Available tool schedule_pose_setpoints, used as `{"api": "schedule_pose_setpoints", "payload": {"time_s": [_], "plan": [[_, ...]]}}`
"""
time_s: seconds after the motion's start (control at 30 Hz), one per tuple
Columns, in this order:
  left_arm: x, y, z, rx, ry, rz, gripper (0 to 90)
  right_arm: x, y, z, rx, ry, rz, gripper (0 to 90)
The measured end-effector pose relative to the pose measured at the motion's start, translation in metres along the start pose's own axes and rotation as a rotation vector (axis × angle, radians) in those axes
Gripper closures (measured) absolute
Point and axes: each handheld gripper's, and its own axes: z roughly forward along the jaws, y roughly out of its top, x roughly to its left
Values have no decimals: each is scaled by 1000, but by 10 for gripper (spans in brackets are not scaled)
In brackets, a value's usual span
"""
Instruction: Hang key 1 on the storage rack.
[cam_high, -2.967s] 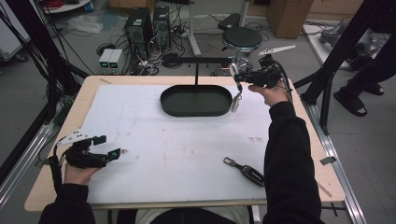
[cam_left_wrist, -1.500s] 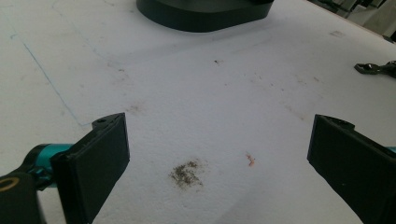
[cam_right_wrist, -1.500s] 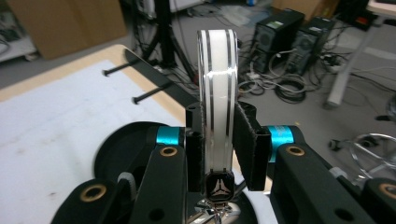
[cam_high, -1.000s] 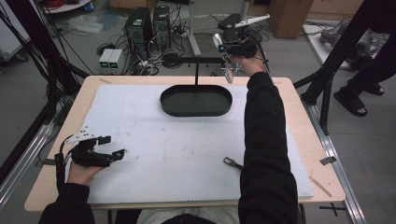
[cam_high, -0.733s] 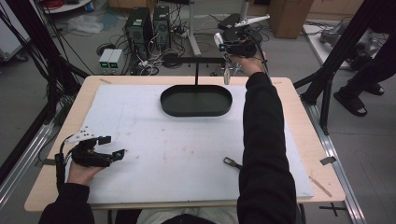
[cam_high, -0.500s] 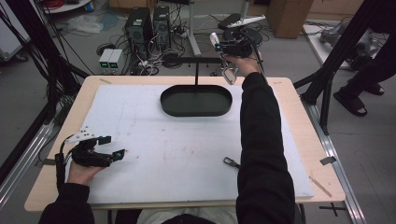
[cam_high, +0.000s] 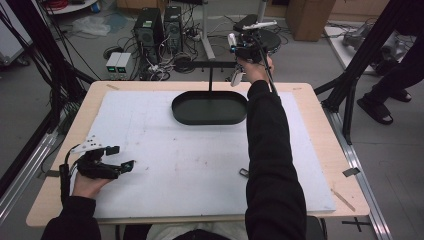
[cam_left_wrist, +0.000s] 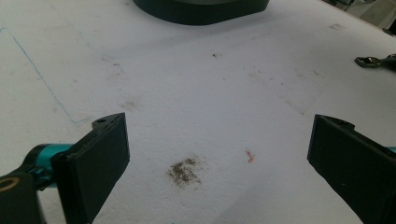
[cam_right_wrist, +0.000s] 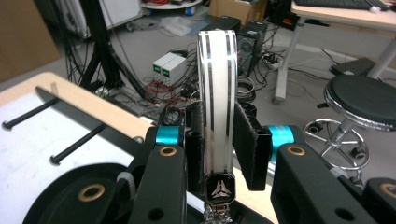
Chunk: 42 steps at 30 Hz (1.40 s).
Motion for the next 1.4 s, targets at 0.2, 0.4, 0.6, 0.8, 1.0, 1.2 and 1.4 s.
{"api": "schedule_pose_setpoints", "payload": {"time_s": [0.2, 0.4, 0.6, 0.8, 1.0, 1.2, 1.4], "plan": [[0, 0, 0, 1, -3, -1, 61, -1, -4, -1, -8, 37, 46, 486], [0, 0, 0, 1, -3, 1, 61, -5, -10, 0, 68, 39, 45, 114], [-1, 0, 0, 1, -3, 0, 61, -6, -19, -3, 107, 111, 55, 6], [-1, 0, 0, 3, -2, 2, 61, -1, -26, -15, 104, 142, 36, 6], [-1, 0, 0, 6, -2, 5, 61, -1, -39, -28, 101, 167, 29, 7], [-1, 0, 0, 11, -1, 7, 61, 0, -51, -39, 126, 180, 18, 7], [-2, 0, 0, 10, 1, 5, 61, 2, -62, -49, 135, 166, -8, 7]]}}
